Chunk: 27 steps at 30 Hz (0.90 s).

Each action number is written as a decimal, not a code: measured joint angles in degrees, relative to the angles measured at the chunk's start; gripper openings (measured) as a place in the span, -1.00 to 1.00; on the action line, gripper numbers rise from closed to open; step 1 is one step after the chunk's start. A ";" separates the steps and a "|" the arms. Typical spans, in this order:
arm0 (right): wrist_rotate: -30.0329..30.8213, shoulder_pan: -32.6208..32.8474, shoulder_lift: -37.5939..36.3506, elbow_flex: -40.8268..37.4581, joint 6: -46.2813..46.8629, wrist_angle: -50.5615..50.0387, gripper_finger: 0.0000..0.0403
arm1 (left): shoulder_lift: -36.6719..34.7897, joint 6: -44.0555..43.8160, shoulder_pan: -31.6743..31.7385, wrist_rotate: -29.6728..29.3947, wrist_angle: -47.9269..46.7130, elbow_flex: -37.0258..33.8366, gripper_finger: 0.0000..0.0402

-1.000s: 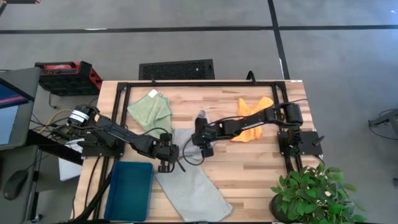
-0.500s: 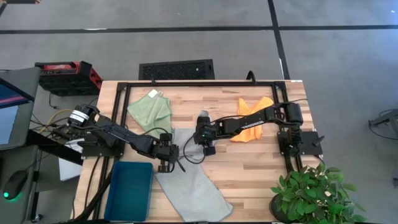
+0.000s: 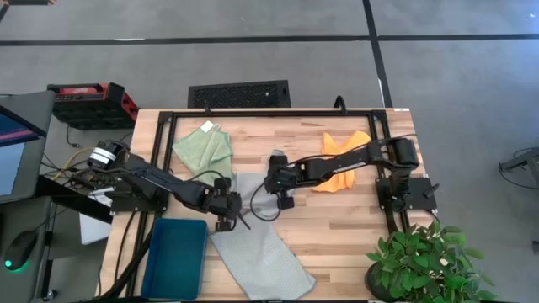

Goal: Fold microfiber towels
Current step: Fold the top gray microfiber towel

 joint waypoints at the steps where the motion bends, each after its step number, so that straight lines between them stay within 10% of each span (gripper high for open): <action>1: 0.54 0.17 -1.08 0.00 0.31 0.09 -0.98 | -0.71 -0.28 0.00 -0.30 0.00 0.00 -1.00; 27: 25.84 -8.46 -26.99 0.11 4.21 -5.52 -1.00 | -30.96 0.12 9.89 -22.96 -12.11 10.54 -1.00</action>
